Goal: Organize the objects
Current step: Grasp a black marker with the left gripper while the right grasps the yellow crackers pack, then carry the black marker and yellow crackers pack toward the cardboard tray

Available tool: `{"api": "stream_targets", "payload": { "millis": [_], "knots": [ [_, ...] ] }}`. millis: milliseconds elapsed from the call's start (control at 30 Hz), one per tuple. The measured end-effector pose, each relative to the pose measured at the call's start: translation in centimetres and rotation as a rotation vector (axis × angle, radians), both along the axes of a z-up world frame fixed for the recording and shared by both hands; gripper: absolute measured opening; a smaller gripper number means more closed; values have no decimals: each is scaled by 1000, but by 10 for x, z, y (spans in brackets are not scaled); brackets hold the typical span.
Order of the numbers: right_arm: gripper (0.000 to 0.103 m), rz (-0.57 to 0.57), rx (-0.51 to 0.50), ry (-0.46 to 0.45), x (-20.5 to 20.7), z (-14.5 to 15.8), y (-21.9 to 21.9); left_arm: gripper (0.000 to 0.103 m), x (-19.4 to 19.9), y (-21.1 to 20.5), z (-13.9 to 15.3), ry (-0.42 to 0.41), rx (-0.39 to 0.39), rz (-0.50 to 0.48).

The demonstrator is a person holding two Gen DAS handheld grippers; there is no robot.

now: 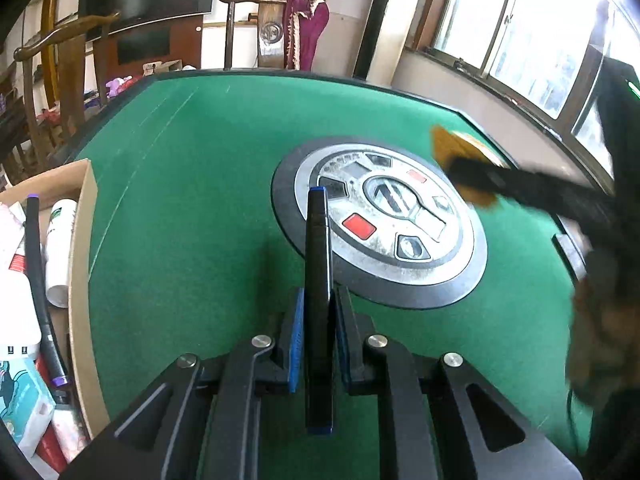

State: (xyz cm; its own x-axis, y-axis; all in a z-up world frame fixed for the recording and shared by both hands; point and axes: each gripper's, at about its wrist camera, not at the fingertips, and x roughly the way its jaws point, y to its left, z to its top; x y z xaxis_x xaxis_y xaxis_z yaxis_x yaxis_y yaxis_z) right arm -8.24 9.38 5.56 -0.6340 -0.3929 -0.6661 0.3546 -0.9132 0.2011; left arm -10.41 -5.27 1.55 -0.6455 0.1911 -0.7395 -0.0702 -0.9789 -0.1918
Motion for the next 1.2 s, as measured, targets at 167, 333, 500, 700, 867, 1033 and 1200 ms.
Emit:
{"api": "stream_targets", "payload": {
  "millis": [167,333,500,700,867,1033,1200],
  "knots": [
    [73,20,1,5,20,-6,-17,14,11,2,15,51,-23,6],
    [73,27,14,24,30,-6,-21,14,24,0,20,89,-67,39],
    [73,30,35,24,32,-10,-26,14,28,1,20,98,-94,55],
    [73,24,36,38,35,-8,-28,14,38,3,28,147,-132,68],
    [73,24,34,54,41,-4,-35,14,50,-1,37,193,-150,85],
    [73,28,19,61,47,-1,-43,14,60,-5,45,222,-154,95],
    [73,41,6,57,51,1,-54,14,68,-11,50,242,-148,113]
  ]
}}
